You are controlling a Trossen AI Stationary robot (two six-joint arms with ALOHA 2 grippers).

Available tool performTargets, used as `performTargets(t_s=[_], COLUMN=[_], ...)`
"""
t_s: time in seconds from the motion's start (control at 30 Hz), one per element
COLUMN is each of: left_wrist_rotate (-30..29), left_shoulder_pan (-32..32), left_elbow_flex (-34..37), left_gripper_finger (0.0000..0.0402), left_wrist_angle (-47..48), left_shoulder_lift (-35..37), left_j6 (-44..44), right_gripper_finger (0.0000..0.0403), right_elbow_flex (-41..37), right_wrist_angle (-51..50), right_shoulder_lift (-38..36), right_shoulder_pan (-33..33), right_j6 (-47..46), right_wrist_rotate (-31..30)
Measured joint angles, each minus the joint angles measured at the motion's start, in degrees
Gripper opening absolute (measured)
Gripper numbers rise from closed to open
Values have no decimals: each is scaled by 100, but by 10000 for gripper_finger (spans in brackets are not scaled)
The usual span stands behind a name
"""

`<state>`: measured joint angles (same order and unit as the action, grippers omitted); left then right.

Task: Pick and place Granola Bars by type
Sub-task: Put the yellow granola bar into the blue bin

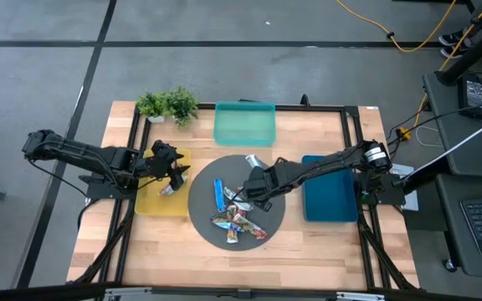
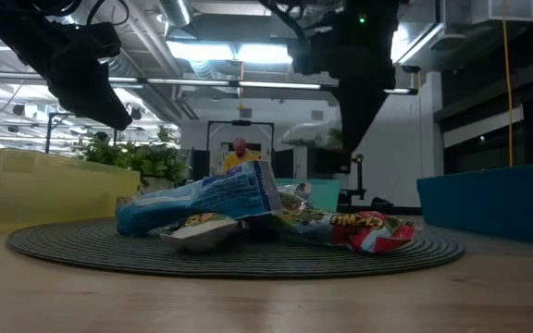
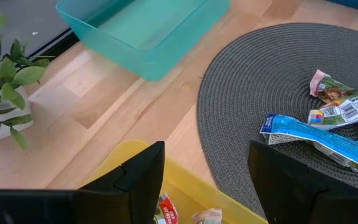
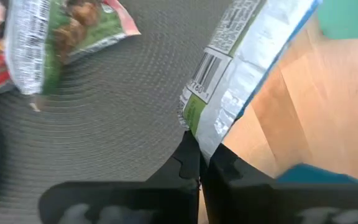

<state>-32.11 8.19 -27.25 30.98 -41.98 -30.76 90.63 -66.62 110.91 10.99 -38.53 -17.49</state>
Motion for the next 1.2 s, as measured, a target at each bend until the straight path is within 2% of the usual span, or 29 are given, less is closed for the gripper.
performTargets(t_s=[0.3, 0.47, 0.67, 0.9, 1.2], left_wrist_rotate=[-136, -137, -249, -476, -732], left_shoulder_pan=[0, 1, 2, 0, 0], left_elbow_flex=[1, 1, 1, 1, 1], left_gripper_finger=[218, 218, 218, 218, 218], left_wrist_angle=[0, 2, 0, -39, -39], left_shoulder_lift=[0, 0, 0, -2, -2], left_j6=[0, 0, 0, -96, -359], right_gripper_finger=[3, 3, 3, 2, 2], right_elbow_flex=[995, 1328, 1321, 1314, 1314], right_wrist_angle=[11, 190, 759, 1429, 1944], right_shoulder_lift=[-120, -696, -1646, -2536, -3199], right_shoulder_pan=[-200, -462, -795, -1164, -1772], right_j6=[1197, 1607, 2356, 3330, 4060], right_wrist_rotate=[394, 674, 1086, 2073, 3615])
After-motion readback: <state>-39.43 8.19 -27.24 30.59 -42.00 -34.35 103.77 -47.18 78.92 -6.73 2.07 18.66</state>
